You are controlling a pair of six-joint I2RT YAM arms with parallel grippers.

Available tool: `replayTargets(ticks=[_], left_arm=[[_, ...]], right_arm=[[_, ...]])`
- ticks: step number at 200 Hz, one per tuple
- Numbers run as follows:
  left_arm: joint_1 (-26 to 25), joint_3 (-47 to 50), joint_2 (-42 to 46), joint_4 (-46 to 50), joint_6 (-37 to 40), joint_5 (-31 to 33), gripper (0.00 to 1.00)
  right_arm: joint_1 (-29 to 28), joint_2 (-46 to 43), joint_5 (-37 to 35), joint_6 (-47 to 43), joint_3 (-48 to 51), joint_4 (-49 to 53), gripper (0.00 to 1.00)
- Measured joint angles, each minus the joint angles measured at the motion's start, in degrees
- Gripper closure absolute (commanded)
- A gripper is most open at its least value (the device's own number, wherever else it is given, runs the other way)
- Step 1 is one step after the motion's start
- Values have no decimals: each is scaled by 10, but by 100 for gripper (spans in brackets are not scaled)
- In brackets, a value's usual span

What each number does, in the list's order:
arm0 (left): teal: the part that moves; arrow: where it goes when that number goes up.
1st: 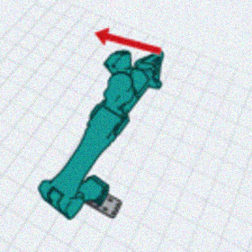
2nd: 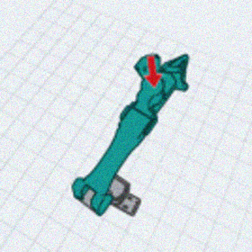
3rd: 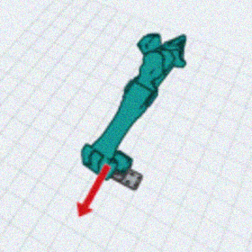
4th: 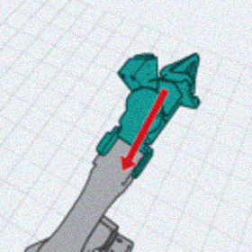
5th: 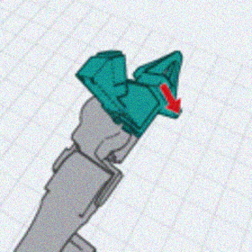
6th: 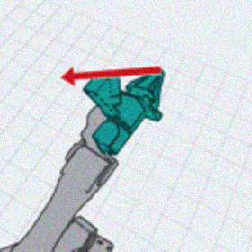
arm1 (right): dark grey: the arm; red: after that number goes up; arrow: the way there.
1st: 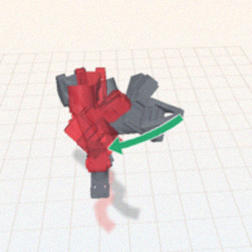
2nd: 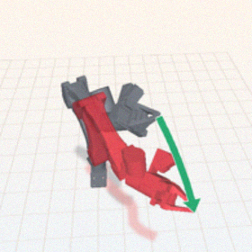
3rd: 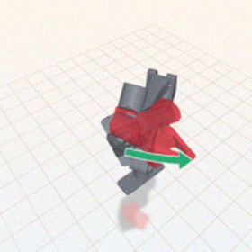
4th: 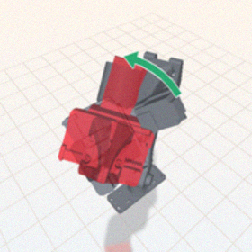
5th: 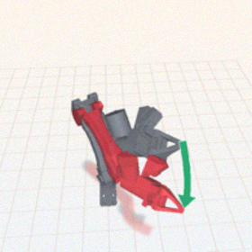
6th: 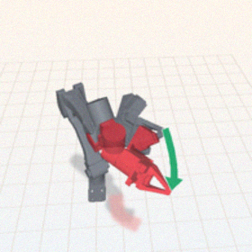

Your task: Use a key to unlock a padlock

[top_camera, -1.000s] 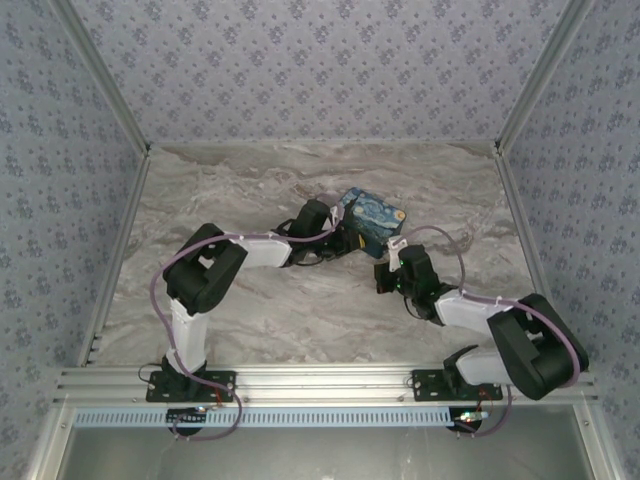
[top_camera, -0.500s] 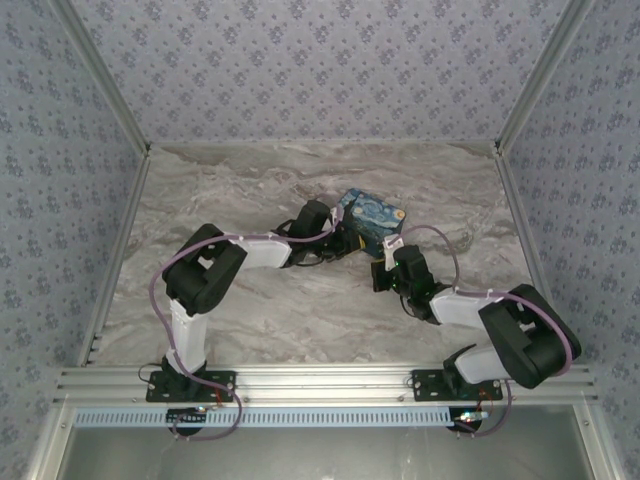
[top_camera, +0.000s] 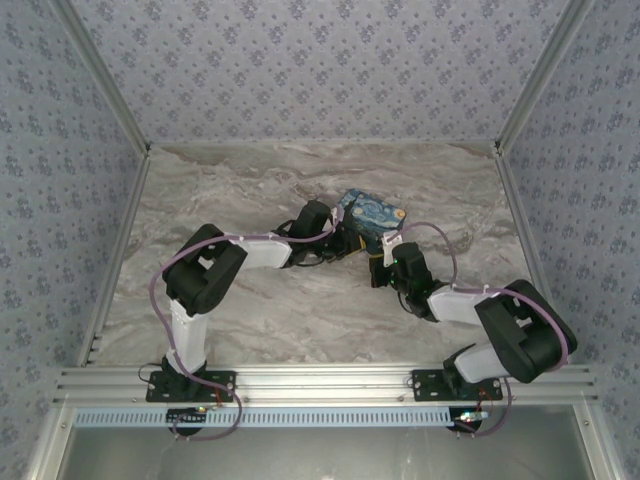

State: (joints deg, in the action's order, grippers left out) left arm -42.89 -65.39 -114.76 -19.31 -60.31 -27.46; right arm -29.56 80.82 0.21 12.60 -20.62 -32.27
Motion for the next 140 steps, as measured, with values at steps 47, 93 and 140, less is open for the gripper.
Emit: replayTargets(ticks=[47,93,140], left_arm=[[0,1,0,-2,-4,0,83],[0,1,0,-2,-7,0,83],[0,2,0,-7,-9,-2,83]], right_arm=[[0,4,0,0,-3,-6,100],[0,10,0,0,-5,-10,100],[0,15,0,4,-10,-16,100]])
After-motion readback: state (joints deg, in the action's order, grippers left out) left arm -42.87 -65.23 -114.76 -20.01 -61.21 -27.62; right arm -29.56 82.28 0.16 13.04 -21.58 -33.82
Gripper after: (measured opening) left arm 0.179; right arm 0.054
